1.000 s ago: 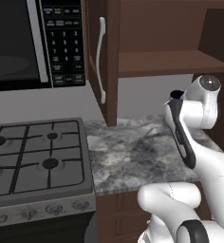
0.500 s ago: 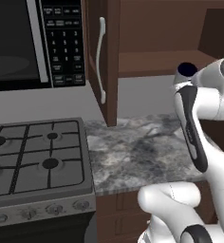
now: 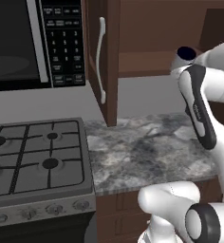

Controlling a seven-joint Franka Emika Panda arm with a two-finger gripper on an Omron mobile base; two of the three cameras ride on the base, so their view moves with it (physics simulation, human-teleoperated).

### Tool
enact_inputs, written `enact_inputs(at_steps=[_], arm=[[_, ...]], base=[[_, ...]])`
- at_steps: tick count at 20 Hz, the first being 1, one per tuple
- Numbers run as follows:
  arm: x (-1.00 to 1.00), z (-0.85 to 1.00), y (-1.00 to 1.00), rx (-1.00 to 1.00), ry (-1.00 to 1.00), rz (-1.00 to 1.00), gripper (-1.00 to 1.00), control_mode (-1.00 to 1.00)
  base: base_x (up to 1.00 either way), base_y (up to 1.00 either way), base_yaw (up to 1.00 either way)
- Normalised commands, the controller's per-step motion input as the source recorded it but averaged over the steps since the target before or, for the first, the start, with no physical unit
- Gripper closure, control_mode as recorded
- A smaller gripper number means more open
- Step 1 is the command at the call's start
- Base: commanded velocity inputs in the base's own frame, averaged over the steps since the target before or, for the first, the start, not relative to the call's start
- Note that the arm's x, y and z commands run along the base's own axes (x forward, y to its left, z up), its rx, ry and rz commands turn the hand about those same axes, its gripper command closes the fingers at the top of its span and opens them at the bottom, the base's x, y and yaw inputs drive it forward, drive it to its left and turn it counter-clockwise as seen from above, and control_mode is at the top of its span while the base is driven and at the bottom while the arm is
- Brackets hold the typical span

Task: Move the mug from next to the sink to the open cabinet. Then, move the bowl with the tangerine to the fridge to clear the area for faucet cleaning.

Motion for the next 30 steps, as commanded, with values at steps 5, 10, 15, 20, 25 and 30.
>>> enact_inputs(at_steps=[5, 10, 15, 20, 25, 30], arm=[[0.91, 0.02, 0.12, 0.00, 0.00, 0.00, 1.00, -1.00], [0.83, 0.00, 0.06, -0.01, 0.01, -0.02, 1.00, -1.00], [0.82, 0.00, 0.00, 0.00, 0.04, -0.03, 1.00, -1.00], [0.63, -0.07, 0.00, 0.00, 0.13, -0.05, 1.00, -1.00], [0.81, 0.00, 0.01, 0.00, 0.02, -0.04, 1.00, -1.00], [0.75, 0.00, 0.01, 0.00, 0.00, -0.03, -1.00, -1.00]], base=[[0.00, 0.00, 0.00], [0.00, 0.00, 0.00], [0.00, 0.00, 0.00], [0.00, 0.00, 0.00], [0.00, 0.00, 0.00], [0.00, 0.00, 0.00]])
